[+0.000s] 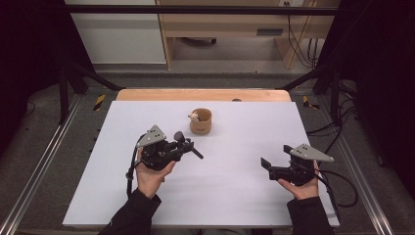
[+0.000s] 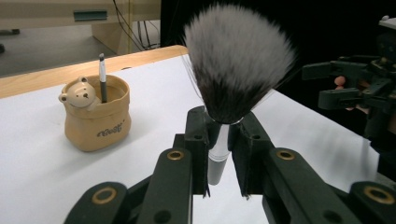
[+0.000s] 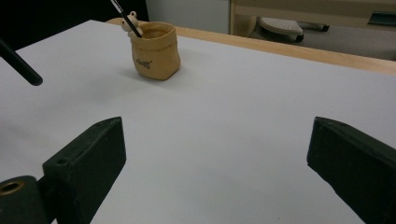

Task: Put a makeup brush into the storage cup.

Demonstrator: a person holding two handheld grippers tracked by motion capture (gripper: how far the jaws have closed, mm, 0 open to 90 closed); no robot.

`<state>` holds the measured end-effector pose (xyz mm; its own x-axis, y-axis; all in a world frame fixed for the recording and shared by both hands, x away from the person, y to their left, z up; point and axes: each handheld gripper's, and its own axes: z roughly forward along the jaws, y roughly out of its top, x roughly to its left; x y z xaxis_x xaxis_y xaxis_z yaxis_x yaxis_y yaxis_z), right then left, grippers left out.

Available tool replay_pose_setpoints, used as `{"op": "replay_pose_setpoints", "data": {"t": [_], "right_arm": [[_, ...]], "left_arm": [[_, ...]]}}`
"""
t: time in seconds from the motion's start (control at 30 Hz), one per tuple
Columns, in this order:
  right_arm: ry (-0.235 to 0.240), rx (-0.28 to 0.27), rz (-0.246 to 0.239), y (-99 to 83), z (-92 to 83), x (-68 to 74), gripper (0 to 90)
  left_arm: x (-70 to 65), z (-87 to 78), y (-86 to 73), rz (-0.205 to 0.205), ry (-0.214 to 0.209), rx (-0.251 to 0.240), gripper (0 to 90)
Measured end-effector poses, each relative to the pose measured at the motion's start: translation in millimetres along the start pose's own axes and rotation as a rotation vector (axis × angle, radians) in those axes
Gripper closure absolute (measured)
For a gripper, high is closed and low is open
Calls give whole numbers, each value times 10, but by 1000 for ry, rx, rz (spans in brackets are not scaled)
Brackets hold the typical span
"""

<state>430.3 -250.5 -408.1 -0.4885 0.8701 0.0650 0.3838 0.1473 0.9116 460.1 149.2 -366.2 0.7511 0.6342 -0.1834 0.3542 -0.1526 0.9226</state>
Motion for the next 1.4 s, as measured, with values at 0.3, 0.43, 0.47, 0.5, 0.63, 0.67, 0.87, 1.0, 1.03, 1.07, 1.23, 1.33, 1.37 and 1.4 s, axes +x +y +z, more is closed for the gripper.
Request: {"op": "replay_pose_setpoints", "data": {"t": [0.3,0.43,0.47,0.5,0.63,0.67,0.87,1.0,1.03,1.07,1.23,1.33,1.37,1.4], "right_arm": [[0,2,-4,1,3,0,50],[2,0,-2,2,2,1,49],[2,2,-5,1,4,2,48],[1,4,-3,0,5,4,48],[1,4,-1,-2,14,12,48],[2,5,-1,-3,14,13,48],[7,-1,-5,0,2,10,48],[12,0,-8,-2,6,16,48],[14,0,-8,-2,8,18,48],[17,2,-10,-3,8,19,47],[21,-2,-15,-1,3,14,48],[24,-1,-13,1,0,18,47],[24,-1,-13,1,1,19,48],[25,-2,-17,0,2,18,48]], "left_arm": [[10,92,113,19,20,15,771],[7,149,162,33,28,29,771],[8,162,169,35,27,32,771],[8,176,177,40,30,35,771],[11,237,196,37,31,36,771],[13,248,201,38,32,36,771],[21,325,255,44,42,39,771],[29,360,297,45,48,38,771],[30,371,306,46,52,37,771],[33,377,313,47,53,39,771],[40,430,350,46,58,37,771],[44,457,373,47,64,39,772],[47,470,382,48,67,41,772],[51,476,387,51,68,41,772]]}}
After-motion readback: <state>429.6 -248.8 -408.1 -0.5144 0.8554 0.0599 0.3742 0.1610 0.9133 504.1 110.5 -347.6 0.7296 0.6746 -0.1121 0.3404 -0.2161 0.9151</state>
